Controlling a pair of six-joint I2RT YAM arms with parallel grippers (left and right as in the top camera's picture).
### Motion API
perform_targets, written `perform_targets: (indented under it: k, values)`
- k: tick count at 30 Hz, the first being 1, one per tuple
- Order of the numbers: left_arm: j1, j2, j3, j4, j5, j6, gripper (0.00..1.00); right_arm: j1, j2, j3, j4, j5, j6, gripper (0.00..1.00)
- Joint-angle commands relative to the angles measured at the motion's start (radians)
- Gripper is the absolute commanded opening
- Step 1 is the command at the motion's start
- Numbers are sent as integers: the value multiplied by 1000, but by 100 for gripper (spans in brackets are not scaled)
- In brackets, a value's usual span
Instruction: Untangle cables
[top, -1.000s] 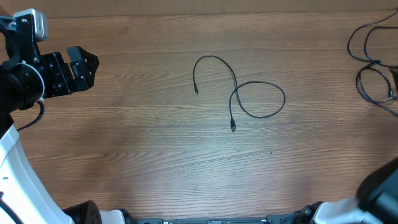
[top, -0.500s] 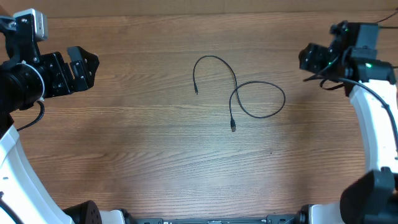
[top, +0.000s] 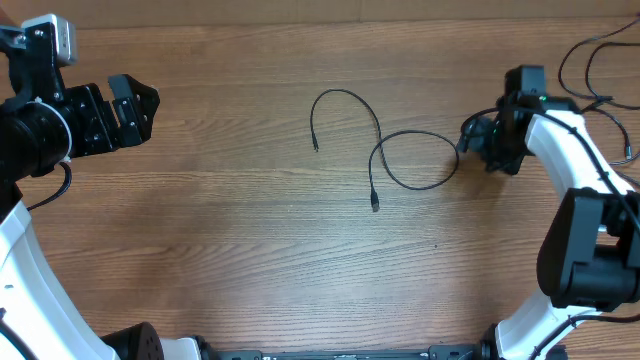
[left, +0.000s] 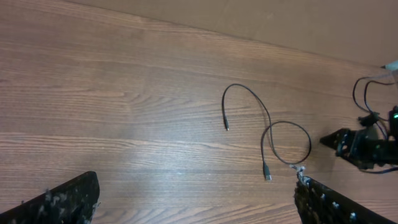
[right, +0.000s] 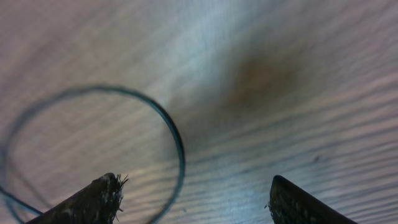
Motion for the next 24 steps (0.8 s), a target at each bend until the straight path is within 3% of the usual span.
perform_targets:
  k: [1, 13, 15, 18, 24]
  values:
    - [-8, -13, -1, -2, 12, -13, 100, 6, -4, -54, 21, -29, 16, 76]
    - [-8, -11, -2, -2, 7, -5, 100, 24, -4, -253, 192, -64, 19, 75]
    - [-8, -11, -6, -2, 8, -6, 99, 41, -4, -256, 205, -69, 19, 72]
    - [-8, -11, -11, -2, 8, -5, 99, 72, -2, -256, 214, -41, 49, 57]
    - [-8, -11, -46, -2, 7, -1, 99, 117, 41, -256, 202, 12, 121, 63]
